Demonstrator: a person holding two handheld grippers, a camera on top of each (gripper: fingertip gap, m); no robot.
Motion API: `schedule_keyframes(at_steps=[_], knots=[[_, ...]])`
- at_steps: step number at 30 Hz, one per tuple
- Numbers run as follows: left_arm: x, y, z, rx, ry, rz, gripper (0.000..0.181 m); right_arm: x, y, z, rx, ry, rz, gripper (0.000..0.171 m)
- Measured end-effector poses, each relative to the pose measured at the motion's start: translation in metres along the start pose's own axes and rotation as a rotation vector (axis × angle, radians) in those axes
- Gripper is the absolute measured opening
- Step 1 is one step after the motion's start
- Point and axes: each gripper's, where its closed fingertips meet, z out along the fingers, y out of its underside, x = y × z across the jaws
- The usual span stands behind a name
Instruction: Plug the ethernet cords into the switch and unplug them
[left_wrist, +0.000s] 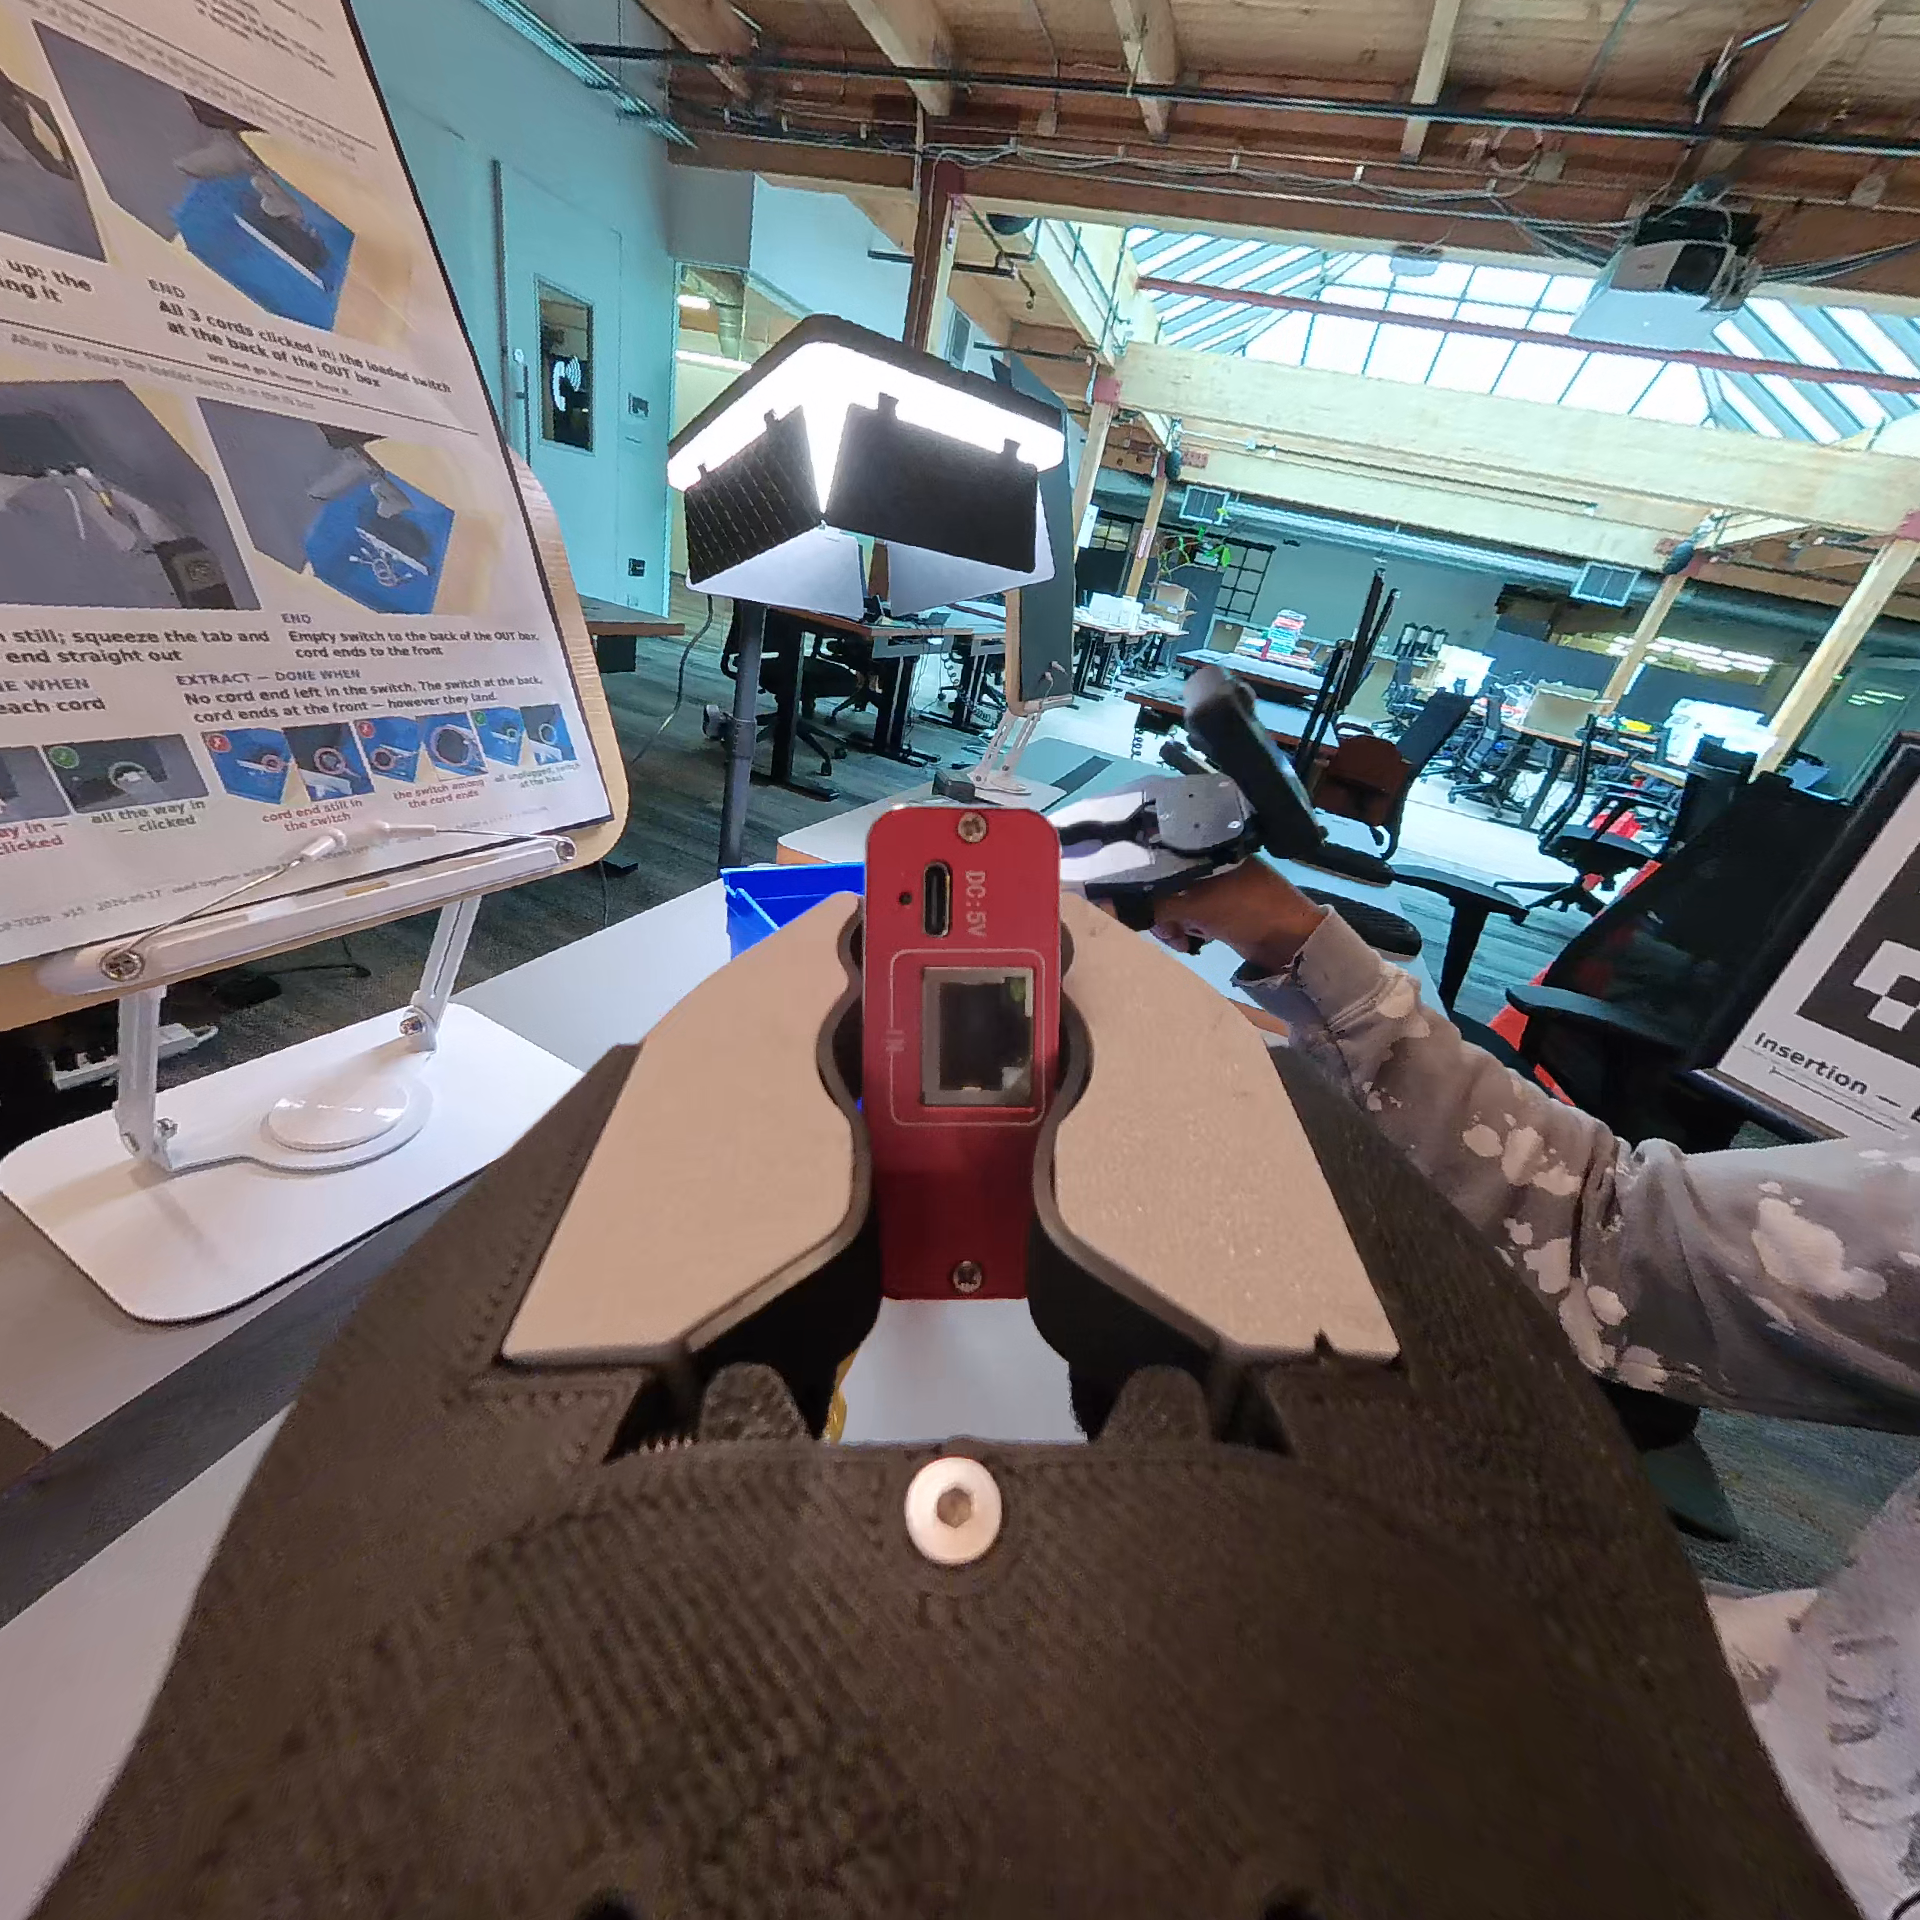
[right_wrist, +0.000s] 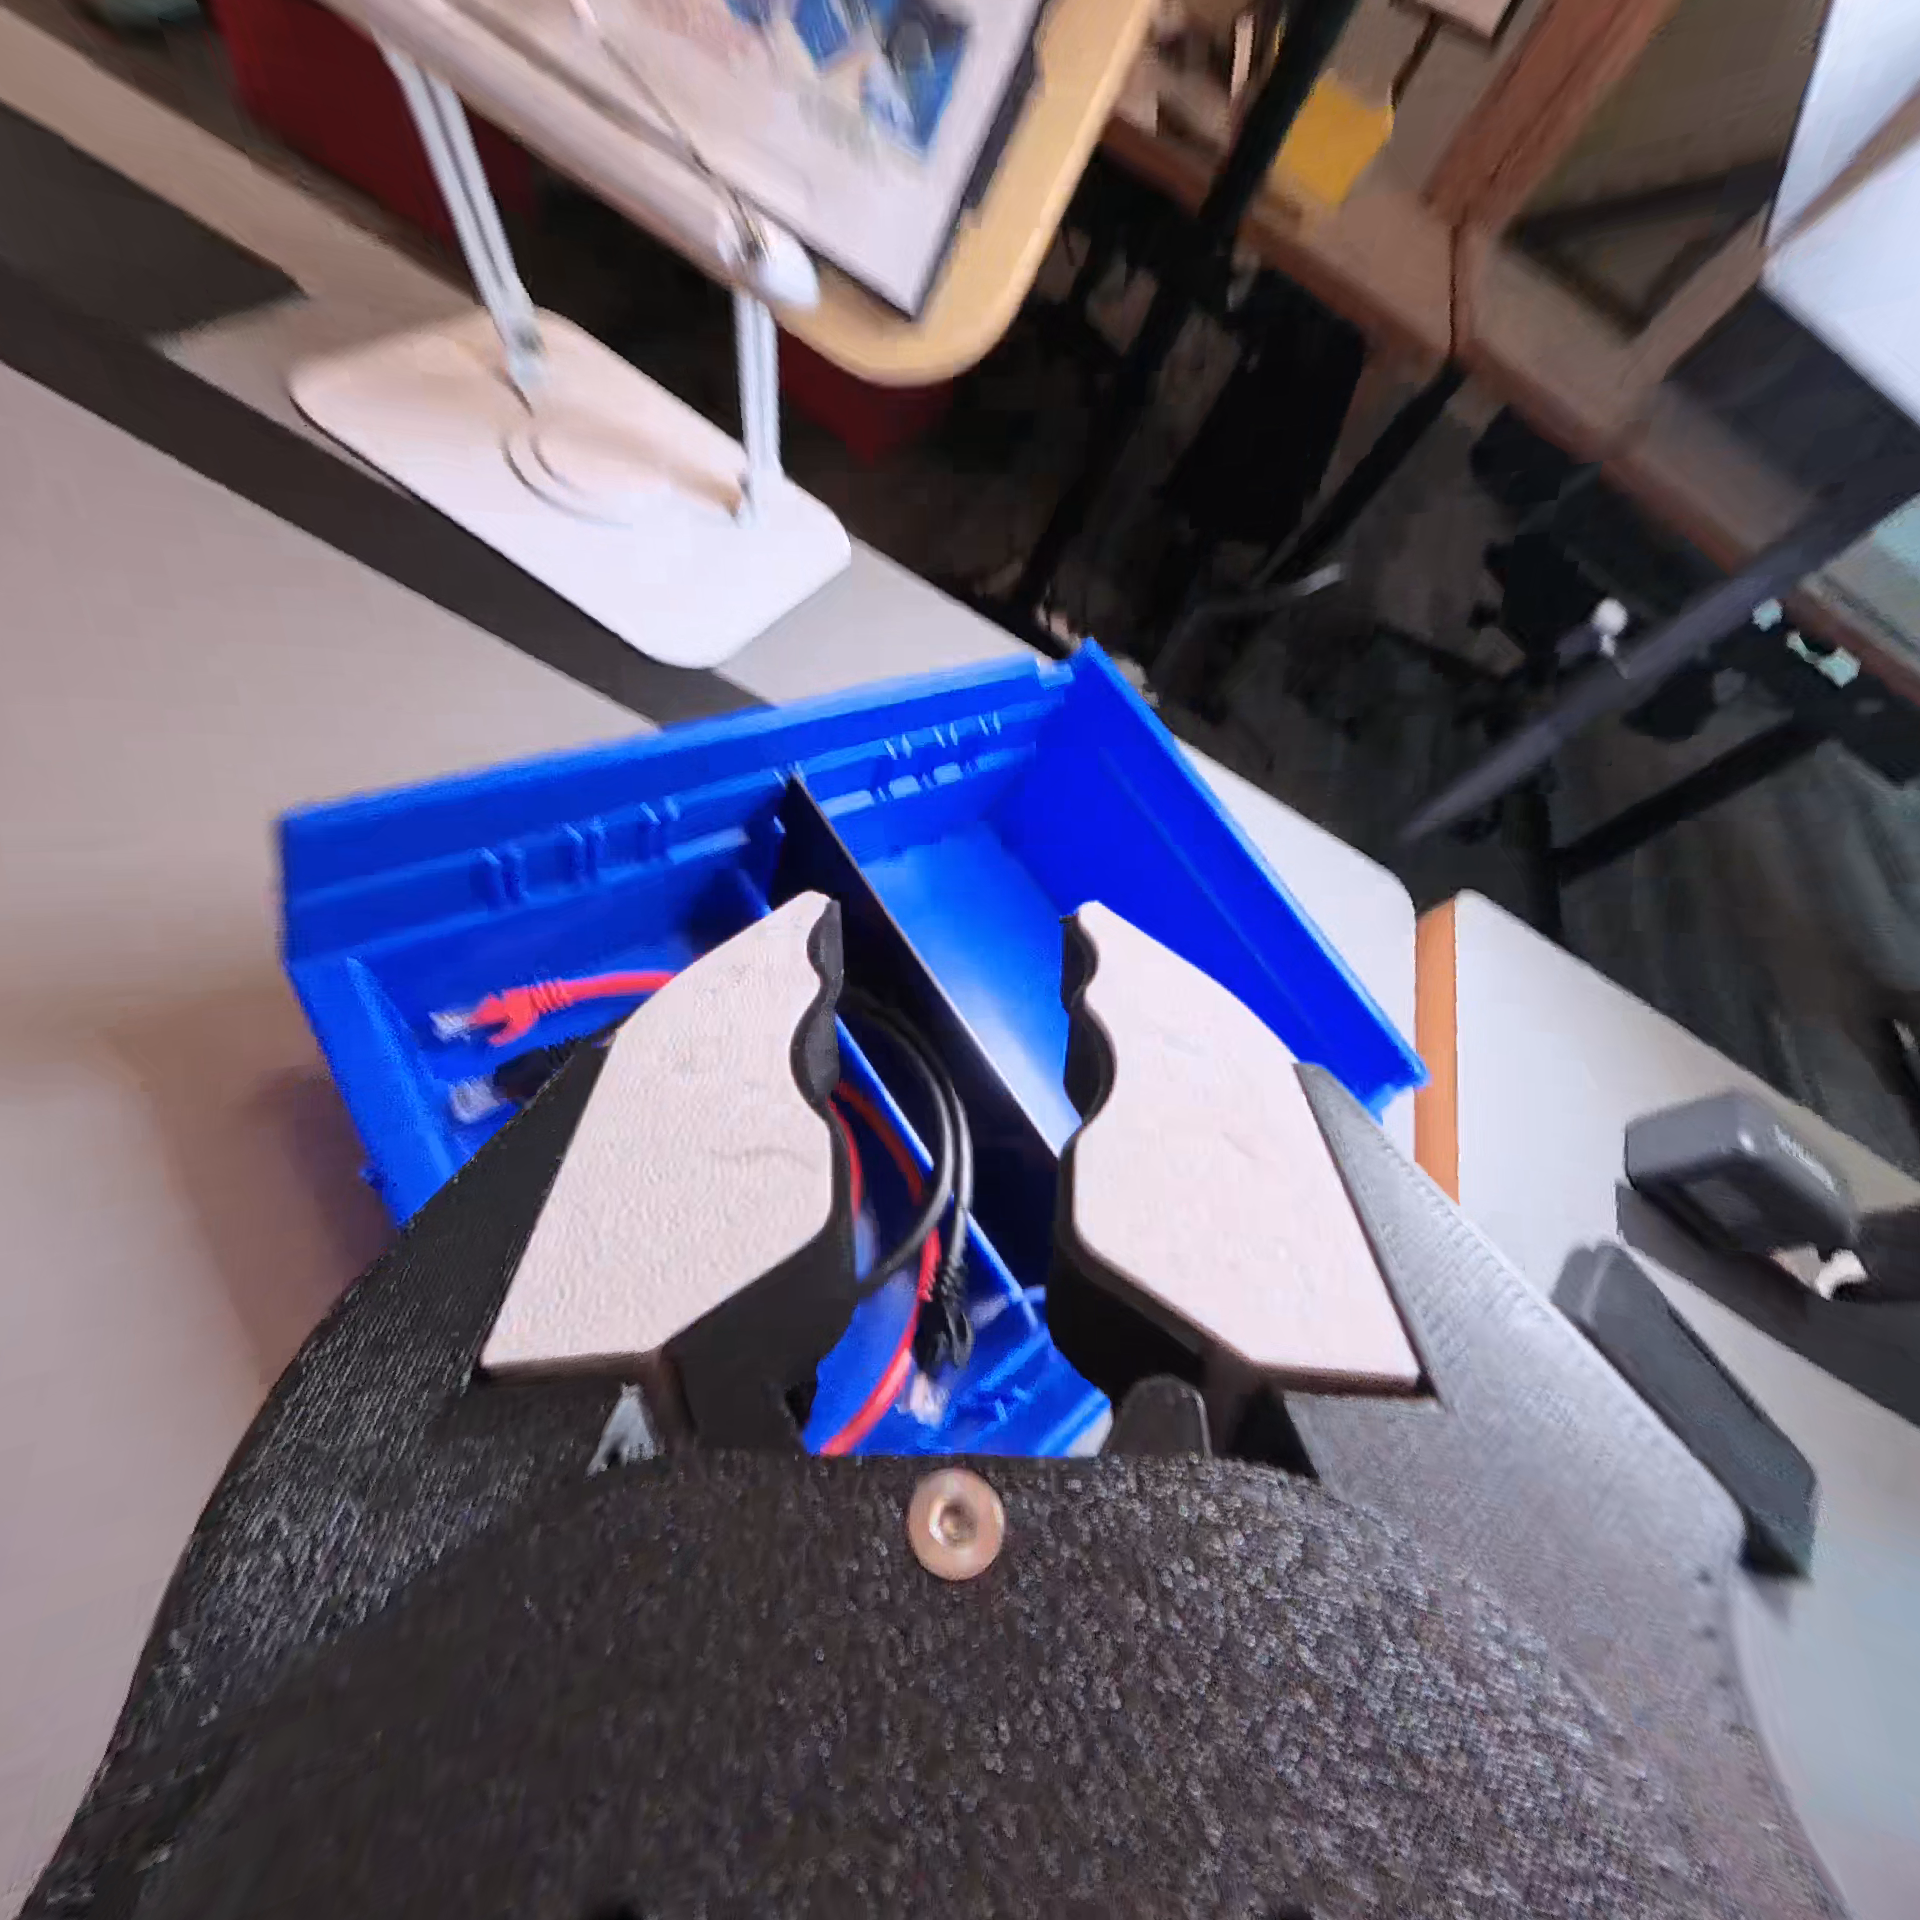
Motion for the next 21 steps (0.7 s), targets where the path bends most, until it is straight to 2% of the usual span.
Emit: schedule_keyframes(at_steps=[4, 7, 10, 16, 19, 21], knots=[[0.007, 0.003, 0.005, -0.008, 0.026, 0.010, 0.030, -0.042, -0.060, -0.029, 0.265, -0.186, 0.043, 0.041], [0.018, 0.005, 0.011, -0.006, 0.082, 0.015, 0.030, -0.095, -0.101, -0.061, 0.449, -0.454, 0.098, 0.039], [0.036, 0.007, 0.019, 0.018, 0.184, 0.007, 0.030, -0.148, -0.127, -0.089, 0.576, -0.682, 0.095, 0.039], [0.079, 0.023, 0.043, 0.032, 0.386, 0.000, 0.030, -0.223, -0.135, -0.112, 0.620, -0.915, 0.008, 0.050], [0.093, 0.036, 0.054, 0.020, 0.436, 0.011, 0.030, -0.238, -0.132, -0.121, 0.618, -0.959, -0.056, 0.040], [0.097, 0.043, 0.059, 0.014, 0.451, 0.023, 0.030, -0.242, -0.128, -0.127, 0.616, -0.975, -0.109, 0.025]])
